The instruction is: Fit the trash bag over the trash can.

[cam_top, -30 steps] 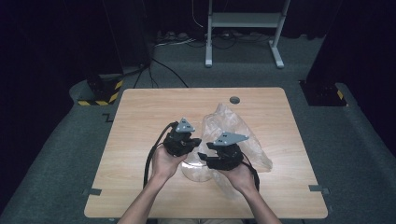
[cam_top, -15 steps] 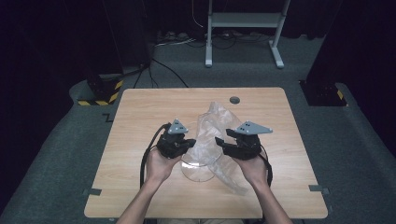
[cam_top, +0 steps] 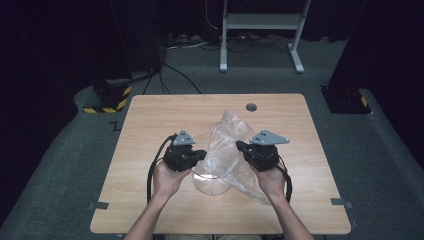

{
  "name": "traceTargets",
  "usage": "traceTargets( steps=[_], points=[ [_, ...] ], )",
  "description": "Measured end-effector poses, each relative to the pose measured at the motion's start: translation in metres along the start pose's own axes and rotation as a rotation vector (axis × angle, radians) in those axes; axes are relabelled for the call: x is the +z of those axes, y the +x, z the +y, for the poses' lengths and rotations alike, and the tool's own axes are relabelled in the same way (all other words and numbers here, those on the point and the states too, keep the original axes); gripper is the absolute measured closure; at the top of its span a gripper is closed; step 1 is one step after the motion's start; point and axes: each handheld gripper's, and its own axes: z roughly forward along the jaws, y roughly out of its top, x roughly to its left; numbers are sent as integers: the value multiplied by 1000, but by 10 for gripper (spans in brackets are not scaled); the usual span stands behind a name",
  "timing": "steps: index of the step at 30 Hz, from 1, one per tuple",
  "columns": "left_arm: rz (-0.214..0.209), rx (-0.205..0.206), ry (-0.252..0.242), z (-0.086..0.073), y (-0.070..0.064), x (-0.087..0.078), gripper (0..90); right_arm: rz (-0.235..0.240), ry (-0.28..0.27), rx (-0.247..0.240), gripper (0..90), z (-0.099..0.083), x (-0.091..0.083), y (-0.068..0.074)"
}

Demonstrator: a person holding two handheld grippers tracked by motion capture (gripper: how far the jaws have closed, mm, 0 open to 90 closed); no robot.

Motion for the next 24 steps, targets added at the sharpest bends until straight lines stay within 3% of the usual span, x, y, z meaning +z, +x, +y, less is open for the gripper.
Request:
traceTargets(
  steps=[3, 9, 13, 17, 20, 24],
  points=[
    [-5, -9, -21, -1, 1, -1, 790, -5, -5, -22, 900, 2, -1, 3],
    [11, -35, -102, -1, 2, -10, 523, 49, -6, -97, 900, 12, 1, 20],
    [32, -31, -145, 0, 1, -16, 486, 90, 23, -136, 900, 15, 5, 31],
    [38, -22, -152, 1, 0, -17, 493, 121, 47, -159, 900, 16, 10, 37],
    [35, -10, -131, 5, -1, -13, 510, 147, 65, -177, 900, 16, 15, 42],
    [29, 13, -83, 8, -4, -6, 661, 178, 91, -188, 897, 14, 21, 47]
  ],
)
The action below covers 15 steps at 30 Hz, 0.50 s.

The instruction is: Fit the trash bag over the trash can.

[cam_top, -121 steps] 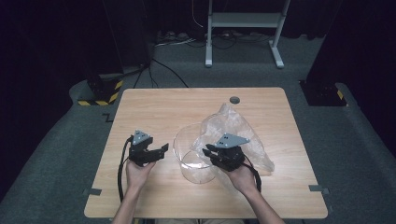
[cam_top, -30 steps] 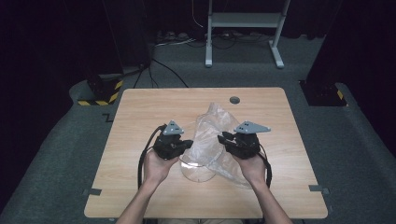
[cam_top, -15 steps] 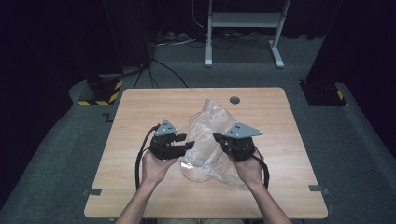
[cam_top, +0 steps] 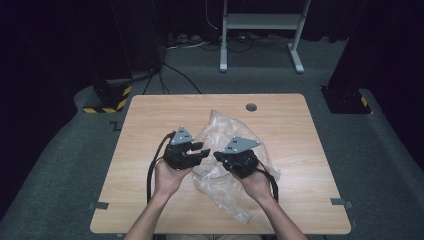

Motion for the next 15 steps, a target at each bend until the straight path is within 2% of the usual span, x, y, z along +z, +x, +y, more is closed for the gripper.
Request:
traceTargets(
  steps=[1, 2, 5, 6, 8, 9, 10, 12, 13, 14, 15],
  points=[
    [7, 13, 22, 0, -1, 3, 710, 3, 0, 0, 878, 0, 1, 0],
    [14, 23, 44, 0, -1, 5, 710, 3, 0, 0, 878, 0, 1, 0],
    [40, 57, 100, -3, -1, 9, 868, 5, -30, 16, 725, -2, -3, -1],
    [40, 57, 100, -3, -1, 9, 887, 5, -30, 16, 725, -2, -3, -1],
    [38, 54, 110, -4, 0, 10, 897, -8, -56, 34, 647, -2, -7, -3],
    [38, 54, 113, -4, 1, 10, 898, -31, -81, 52, 597, -2, -12, -4],
    [41, 53, 119, -5, 2, 10, 898, -31, -81, 52, 597, -2, -12, -4],
    [36, 42, 122, -7, 3, 12, 899, -113, -117, 70, 539, -2, -22, -10],
    [36, 42, 122, -7, 3, 12, 899, -113, -117, 70, 539, -2, -22, -10],
    [35, 39, 120, -8, 3, 12, 899, -169, -132, 97, 512, -4, -27, -16],
    [35, 38, 120, -8, 3, 12, 899, -169, -132, 97, 512, -4, -27, -16]
  ],
)
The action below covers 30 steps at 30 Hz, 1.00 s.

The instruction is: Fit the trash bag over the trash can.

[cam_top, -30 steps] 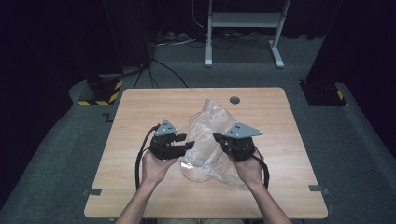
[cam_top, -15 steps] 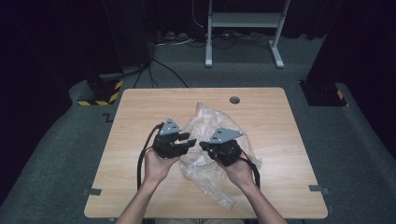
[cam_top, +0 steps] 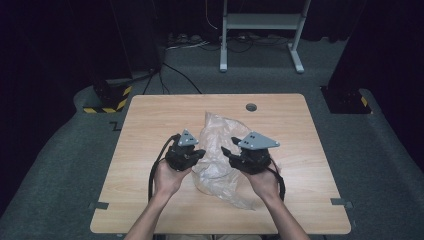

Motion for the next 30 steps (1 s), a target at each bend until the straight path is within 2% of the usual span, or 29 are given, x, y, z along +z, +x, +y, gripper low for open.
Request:
traceTargets(
  steps=[3, 4, 5, 7, 8, 10, 11, 13, 14, 18, 23, 27, 29, 30],
  points=[
    [-4, -7, -2, -2, 1, 0, 898, -53, -7, 52, 491, -2, -3, -12],
    [-13, -16, -9, -4, 1, 0, 896, -62, 8, 71, 484, -4, -1, -17],
    [-13, -16, -9, -4, 1, 0, 893, -62, 8, 71, 484, -4, -1, -17],
    [-21, -27, -17, -4, 3, 0, 869, -47, 66, 80, 521, -8, 7, -20],
    [-27, -35, -27, -5, 3, -1, 843, -35, 80, 78, 565, -10, 9, -19],
    [-25, -43, -34, -5, 3, -1, 752, -23, 84, 56, 712, -12, 12, -18],
    [-24, -48, -46, -5, 4, -2, 752, -23, 84, 56, 712, -12, 12, -18],
    [-27, -62, -76, -5, 5, -4, 640, -7, 96, 51, 807, -12, 13, -18],
    [-41, -85, -117, -4, 5, -8, 550, -19, 107, 15, 875, -12, 14, -15],
    [-46, -100, -159, -3, 6, -11, 468, -5, 123, -27, 900, -9, 17, -8],
    [-58, -89, -177, 3, 4, -11, 447, 32, 132, -52, 900, -5, 21, 0],
    [-50, -57, -138, 10, -1, -6, 456, 80, 173, -74, 900, -5, 32, 11],
    [-27, -51, -101, 11, -3, -1, 515, 87, 172, -76, 896, -6, 34, 13],
    [-14, -46, -78, 11, -3, 1, 552, 94, 159, -72, 861, -7, 33, 13]
  ],
)
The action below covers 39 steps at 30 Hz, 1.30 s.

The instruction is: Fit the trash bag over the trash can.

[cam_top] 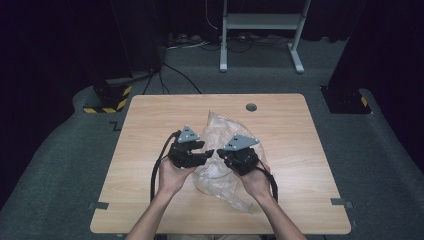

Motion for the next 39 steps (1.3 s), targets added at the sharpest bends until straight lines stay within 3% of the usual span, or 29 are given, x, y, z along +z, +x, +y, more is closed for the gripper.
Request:
traceTargets(
  steps=[1, 3, 4, 6, 10, 11, 15, 16, 17, 18, 20, 21, 22, 26, 28, 32, 34, 39],
  points=[
    [32, 17, 29, -1, 0, 2, 588, 1, -16, 10, 820, -1, -2, 0],
    [39, 25, 37, 0, 0, 2, 673, -14, -45, 25, 726, -2, -7, -2],
    [39, 26, 47, 0, 0, 1, 673, -14, -45, 25, 726, -2, -7, -2],
    [42, 38, 60, -1, 0, 0, 763, -68, -80, 48, 606, -2, -15, -7],
    [38, 45, 59, -1, -1, -1, 827, -114, -95, 77, 550, -1, -18, -13],
    [33, 49, 59, -1, -2, -1, 850, -144, -86, 89, 509, -1, -16, -16],
    [28, 47, 55, -2, -2, -2, 856, -159, -59, 103, 514, -1, -8, -19],
    [28, 50, 53, -2, -2, -3, 828, -169, -58, 85, 627, 0, -6, -18],
    [25, 47, 48, -2, -2, -3, 828, -169, -58, 85, 627, 0, -6, -18],
    [22, 33, 31, -3, -2, -3, 728, -196, -49, 48, 721, 1, -4, -14],
    [23, 29, 22, -2, -2, -4, 683, -202, -39, 30, 768, 1, -2, -13],
    [23, 21, 12, -2, -1, -4, 603, -198, -18, 3, 854, 1, 0, -10],
    [24, 9, 5, -2, -1, -4, 572, -191, -11, -3, 885, 1, 2, -10],
    [30, -14, -22, -1, 3, -6, 499, -158, 0, 4, 900, 1, 4, -10],
    [44, -20, -39, -1, 4, -8, 457, -109, -10, -9, 900, 2, 2, -9],
    [51, -38, -67, -1, 6, -10, 455, -57, -17, -43, 900, 3, -1, -4],
    [56, -39, -73, 0, 7, -9, 475, 2, -1, -76, 900, 4, -1, 1],
    [65, -9, -42, 2, 4, -4, 561, 60, 29, -125, 900, 6, 0, 7]
  ],
)
